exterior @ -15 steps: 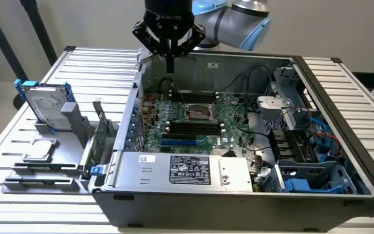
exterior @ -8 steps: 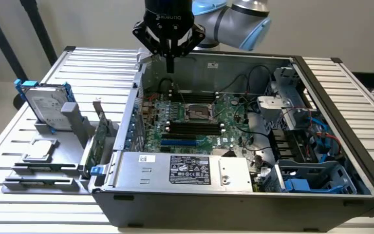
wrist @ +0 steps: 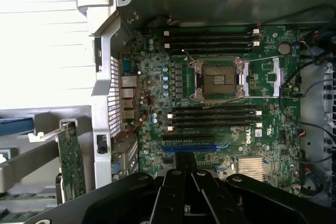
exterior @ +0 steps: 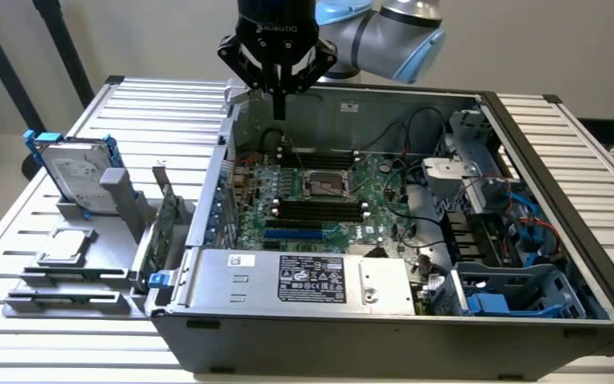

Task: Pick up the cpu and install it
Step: 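Reach for the cpu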

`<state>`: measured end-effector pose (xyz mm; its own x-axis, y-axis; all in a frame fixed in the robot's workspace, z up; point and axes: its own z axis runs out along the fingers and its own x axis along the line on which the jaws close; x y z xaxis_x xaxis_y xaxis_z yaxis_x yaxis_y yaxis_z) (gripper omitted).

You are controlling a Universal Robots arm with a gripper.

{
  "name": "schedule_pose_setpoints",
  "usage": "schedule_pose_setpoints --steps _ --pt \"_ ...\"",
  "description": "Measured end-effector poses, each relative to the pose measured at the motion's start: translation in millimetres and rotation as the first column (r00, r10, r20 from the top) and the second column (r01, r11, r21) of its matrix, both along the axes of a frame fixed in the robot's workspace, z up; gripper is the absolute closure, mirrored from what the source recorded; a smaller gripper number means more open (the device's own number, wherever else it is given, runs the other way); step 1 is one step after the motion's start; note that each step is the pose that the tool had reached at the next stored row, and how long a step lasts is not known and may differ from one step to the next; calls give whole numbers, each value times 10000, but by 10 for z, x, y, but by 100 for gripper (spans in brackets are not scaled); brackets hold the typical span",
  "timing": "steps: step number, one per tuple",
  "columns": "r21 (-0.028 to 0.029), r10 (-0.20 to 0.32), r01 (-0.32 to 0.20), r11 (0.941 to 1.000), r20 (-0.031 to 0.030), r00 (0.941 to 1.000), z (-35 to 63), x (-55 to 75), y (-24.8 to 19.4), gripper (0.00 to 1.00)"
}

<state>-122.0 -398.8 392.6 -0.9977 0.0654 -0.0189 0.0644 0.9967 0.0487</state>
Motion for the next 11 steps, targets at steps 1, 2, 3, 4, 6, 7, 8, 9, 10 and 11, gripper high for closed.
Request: schedule_pose_setpoints --steps 1,2,3,4,6,7,8,9,10,11 --pt "-1 0 0 10000 1 10000 0 -22 -1 89" --pt "-1 0 0 10000 1 10000 0 -65 0 89" --pt "3 -1 1 10000 1 10000 0 -110 0 89" --pt "10 -3 3 10000 2 10000 0 -156 0 89" --pt "22 -2 2 10000 2 10000 -1 -247 0 89" --pt "26 -2 2 10000 1 10000 0 -293 0 89" --pt "31 -2 2 10000 1 10000 0 -335 0 89" --pt "36 -1 1 10000 1 10000 0 -382 0 89" --pt "41 -2 2 10000 0 10000 0 -430 0 89" --pt "46 -2 2 10000 1 10000 0 -474 0 89"
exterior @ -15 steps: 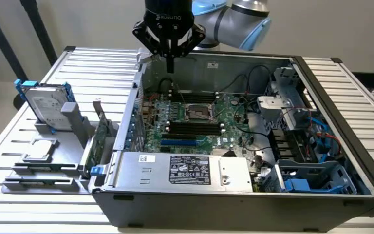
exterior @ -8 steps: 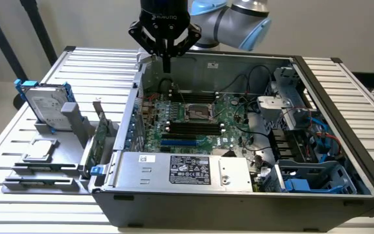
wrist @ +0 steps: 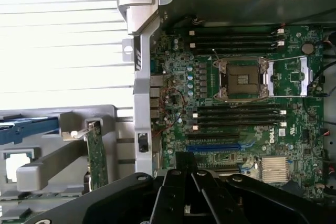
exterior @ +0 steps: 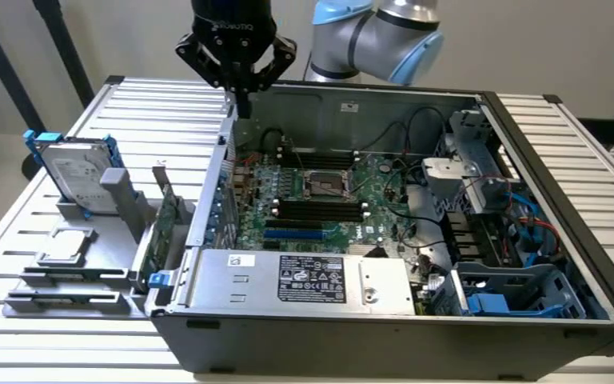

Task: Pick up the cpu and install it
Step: 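Reach for the cpu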

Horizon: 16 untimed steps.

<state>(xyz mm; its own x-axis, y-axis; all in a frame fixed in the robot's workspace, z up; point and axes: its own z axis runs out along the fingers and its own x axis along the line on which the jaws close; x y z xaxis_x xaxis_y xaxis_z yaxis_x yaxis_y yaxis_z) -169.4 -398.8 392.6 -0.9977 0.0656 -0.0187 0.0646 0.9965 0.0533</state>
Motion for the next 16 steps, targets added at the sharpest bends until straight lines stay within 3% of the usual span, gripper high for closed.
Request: schedule_pose_setpoints --steps 16 --pt "57 0 0 10000 -1 10000 0 -725 0 89"
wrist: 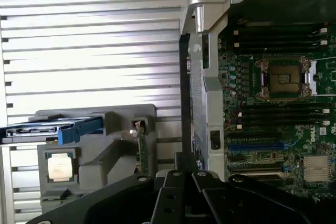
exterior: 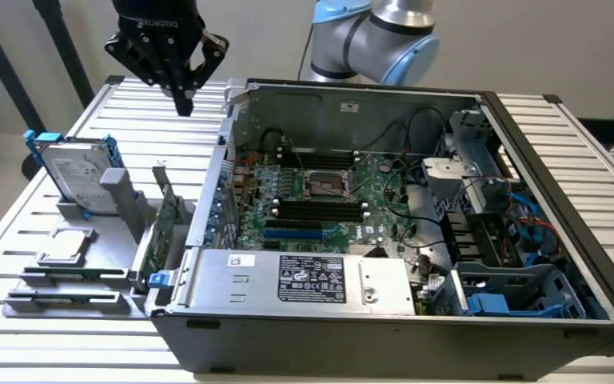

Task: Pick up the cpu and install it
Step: 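Reach for the cpu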

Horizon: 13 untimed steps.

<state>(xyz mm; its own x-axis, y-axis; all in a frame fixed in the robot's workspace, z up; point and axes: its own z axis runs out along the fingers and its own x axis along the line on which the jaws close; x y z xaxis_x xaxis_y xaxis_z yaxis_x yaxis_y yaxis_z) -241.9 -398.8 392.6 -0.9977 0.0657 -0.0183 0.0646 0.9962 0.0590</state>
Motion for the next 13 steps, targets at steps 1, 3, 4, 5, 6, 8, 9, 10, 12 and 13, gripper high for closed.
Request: schedule_pose_setpoints --steps 1,3,4,5,6,8,9,10,12,13 --pt "2 0 0 10000 1 10000 -1 -49 0 89" --pt "3 1 -1 10000 1 10000 -2 -139 0 89" --pt "1 0 0 10000 0 10000 -2 -184 0 89" --pt "2 0 0 10000 1 10000 -4 -229 0 89" --pt "2 0 0 10000 0 10000 -5 -274 0 89" --pt "2 1 -1 10000 0 10000 -11 -366 0 89" --pt "2 0 0 10000 0 10000 -14 -412 0 89" --pt "1 0 0 10000 0 10000 -16 -457 0 89" --pt "2 0 0 10000 1 10000 -24 -548 0 89" --pt "2 0 0 10000 1 10000 -29 -593 0 89"
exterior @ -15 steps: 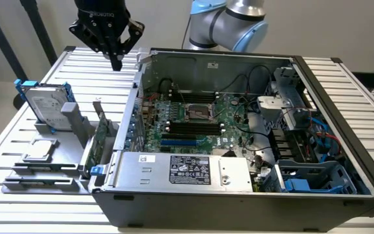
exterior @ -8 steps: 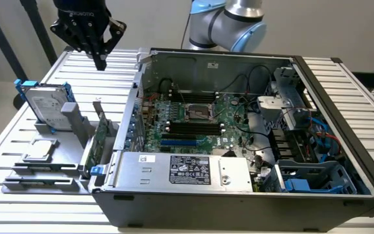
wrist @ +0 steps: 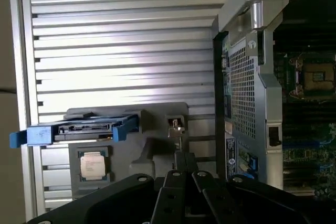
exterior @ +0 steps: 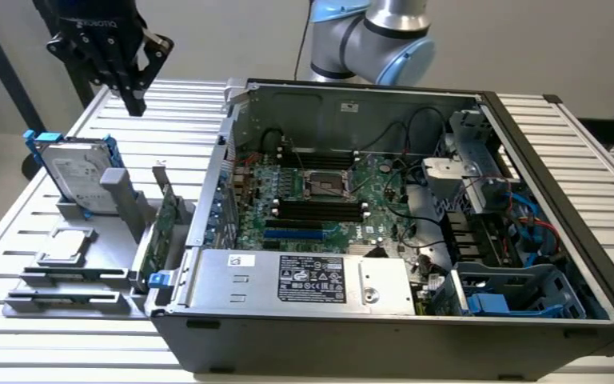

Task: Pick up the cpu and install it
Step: 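Reach for the cpu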

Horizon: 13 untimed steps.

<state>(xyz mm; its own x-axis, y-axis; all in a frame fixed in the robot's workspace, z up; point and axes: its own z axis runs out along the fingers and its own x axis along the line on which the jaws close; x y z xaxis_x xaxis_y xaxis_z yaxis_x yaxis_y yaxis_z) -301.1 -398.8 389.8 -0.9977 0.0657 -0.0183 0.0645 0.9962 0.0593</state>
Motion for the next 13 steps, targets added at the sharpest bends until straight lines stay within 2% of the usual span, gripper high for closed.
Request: schedule_pose_setpoints --steps 13 --pt "0 0 0 10000 0 10000 -75 -593 0 89"
